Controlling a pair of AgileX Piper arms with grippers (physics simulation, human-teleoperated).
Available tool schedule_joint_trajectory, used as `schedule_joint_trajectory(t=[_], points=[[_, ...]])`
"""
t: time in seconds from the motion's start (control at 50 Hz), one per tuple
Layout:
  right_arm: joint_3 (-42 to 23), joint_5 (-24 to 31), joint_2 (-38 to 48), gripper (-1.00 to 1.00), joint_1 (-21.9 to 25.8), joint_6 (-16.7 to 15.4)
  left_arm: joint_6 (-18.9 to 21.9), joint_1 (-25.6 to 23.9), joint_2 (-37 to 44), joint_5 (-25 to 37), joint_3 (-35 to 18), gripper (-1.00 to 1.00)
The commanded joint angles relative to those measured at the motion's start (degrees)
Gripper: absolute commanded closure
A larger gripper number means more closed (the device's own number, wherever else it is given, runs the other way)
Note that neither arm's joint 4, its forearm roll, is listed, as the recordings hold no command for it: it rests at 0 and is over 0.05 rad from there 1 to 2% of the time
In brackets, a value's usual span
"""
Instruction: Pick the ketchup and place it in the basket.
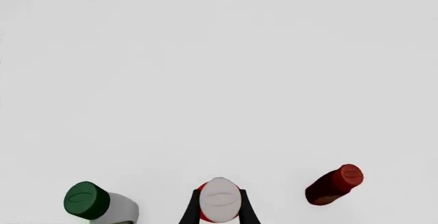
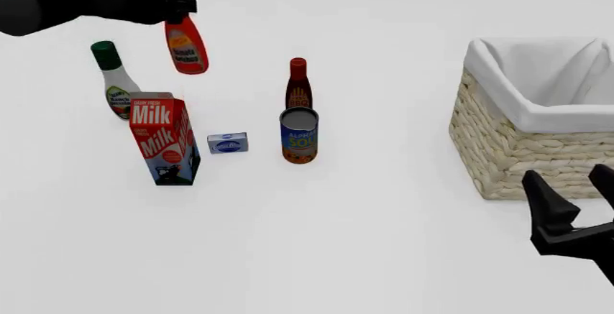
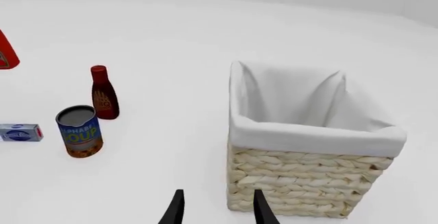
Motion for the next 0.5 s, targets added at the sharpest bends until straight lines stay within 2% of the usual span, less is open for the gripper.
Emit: schedule_joint_trajectory(t=[0.02, 0.06, 0.08, 0.2, 0.24, 0.3, 0.42, 0.46, 0.5], points=[[-0.07, 3.13, -4.43, -1.0, -0.7, -1.37, -0.01, -1.6, -7.01, 2.28, 2.28, 1.0], [-0.2, 3.79, -5.38, -1.0, -1.04, -1.44, -0.16, -1.87, -7.94, 2.46, 2.76, 1.0], [-0.49, 5.26, -7.14, -1.0, -0.31, -2.95, -0.43, -2.53, -10.01, 3.18, 3.71, 1.0], [-3.15, 9.88, -11.02, -1.0, 0.96, -2.63, -0.86, -3.91, -13.84, 4.58, 5.42, 1.0], [-4.56, 10.86, -11.82, -1.0, 1.63, -4.5, -1.48, -4.21, -15.39, 5.81, 5.63, 1.0], [-6.03, 12.03, -12.01, -1.0, 2.08, -3.85, -1.67, -4.8, -16.74, 6.45, 6.09, 1.0], [-8.75, 13.87, -12.49, -1.0, 4.72, -6.83, -2.04, -6.54, -21.29, 8.39, 8.43, 1.0], [-10.16, 15.23, -13.19, -1.0, 5.65, -5.96, -2.14, -7.16, -22.94, 8.6, 9.65, 1.0], [-10.91, 15.77, -13.47, -1.0, 6.62, -6.79, -2.56, -7.73, -24.31, 8.83, 11.07, 1.0]])
